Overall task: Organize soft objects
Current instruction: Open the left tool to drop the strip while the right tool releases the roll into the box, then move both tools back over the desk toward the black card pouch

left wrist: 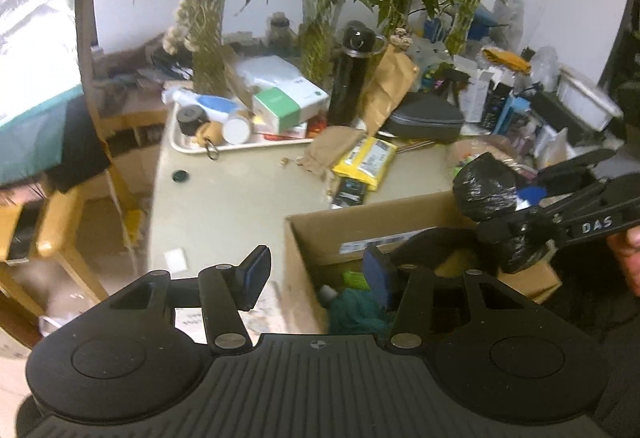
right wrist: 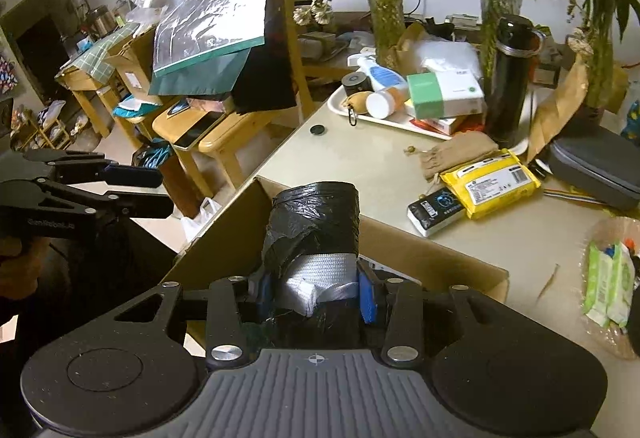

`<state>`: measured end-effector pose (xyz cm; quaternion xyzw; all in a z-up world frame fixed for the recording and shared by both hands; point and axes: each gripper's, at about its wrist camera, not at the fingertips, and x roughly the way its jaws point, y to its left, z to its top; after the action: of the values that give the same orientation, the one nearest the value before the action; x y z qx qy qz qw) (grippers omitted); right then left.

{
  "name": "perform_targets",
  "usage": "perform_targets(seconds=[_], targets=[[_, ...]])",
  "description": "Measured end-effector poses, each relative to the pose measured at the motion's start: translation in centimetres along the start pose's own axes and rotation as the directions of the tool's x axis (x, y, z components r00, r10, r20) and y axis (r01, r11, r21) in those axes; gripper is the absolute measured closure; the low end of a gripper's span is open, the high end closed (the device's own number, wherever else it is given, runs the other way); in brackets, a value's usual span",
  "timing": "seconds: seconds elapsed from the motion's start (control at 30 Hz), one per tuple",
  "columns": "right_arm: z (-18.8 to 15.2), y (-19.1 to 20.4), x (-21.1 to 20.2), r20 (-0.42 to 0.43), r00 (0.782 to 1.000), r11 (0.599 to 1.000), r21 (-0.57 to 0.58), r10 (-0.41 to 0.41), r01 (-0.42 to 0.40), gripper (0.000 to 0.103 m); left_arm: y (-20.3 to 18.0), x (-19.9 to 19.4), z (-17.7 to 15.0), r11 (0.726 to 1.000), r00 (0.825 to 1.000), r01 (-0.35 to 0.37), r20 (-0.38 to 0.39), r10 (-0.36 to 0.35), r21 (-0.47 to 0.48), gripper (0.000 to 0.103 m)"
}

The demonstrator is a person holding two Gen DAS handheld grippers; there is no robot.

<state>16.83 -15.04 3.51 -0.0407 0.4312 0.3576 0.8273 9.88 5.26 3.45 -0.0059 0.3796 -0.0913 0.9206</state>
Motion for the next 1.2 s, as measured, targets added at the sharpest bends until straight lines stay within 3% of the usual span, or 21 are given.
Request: perform_targets(seconds=[0.27,0.33,0.37,0.4,0.5,0.67,1.0,1.2], targets=[[1.2,2.4,1.7,-0.042,0.999,0.996,-0.079,0.025,-0.028,0.057,0.5,-0.5,-0.2,1.0,0.999,-0.023,0.031,0.024,-0.012,0.053],[1.4,2.9,2.6,-0.065,0.997,0.993,-0.107,0.045,-0.052,0.043,0.5,-0.6,-0.3,0.999,0.999,-0.034,0.035,0.035,-0.005,0.053],[1.4,3.2,2.8,-0.063,0.997,0.992,-0.113,0.045,-0.052,0.025,0.5,-0.7,-0.4,0.999,0.999,-0.037,0.036,0.037,-0.001,0.053],[1.4,3.4,2.9,-0.053,0.998,0.991,-0.123,0.038,-0.044,0.015,0.5,-0.8,-0.5,0.999,0.999,-0.038,0.038,0.038,0.002,0.053],[1.2,3.6,2.8,-0.031,0.999,0.99,-0.142,0.017,-0.022,0.006,0.7,-1.1,-0.8,0.999,0.998,-0.042,0.043,0.042,0.01,0.053],[0.9,2.8,2.3,-0.017,1.0,0.991,-0.131,-0.008,0.005,0.0,0.3,-1.4,-1.3,0.995,0.993,-0.066,0.099,0.058,0.075,0.053],[0.1,-0.2,0.3,0.032,0.995,0.994,-0.056,-0.09,0.091,0.0,-0.3,-0.8,-0.5,0.996,0.995,-0.033,0.095,0.025,0.081,0.053],[-0.4,-1.7,-0.8,0.056,0.979,0.98,-0.021,-0.197,0.199,0.0,-0.7,-0.4,-0.4,0.996,0.996,-0.015,0.092,0.007,0.092,0.053]])
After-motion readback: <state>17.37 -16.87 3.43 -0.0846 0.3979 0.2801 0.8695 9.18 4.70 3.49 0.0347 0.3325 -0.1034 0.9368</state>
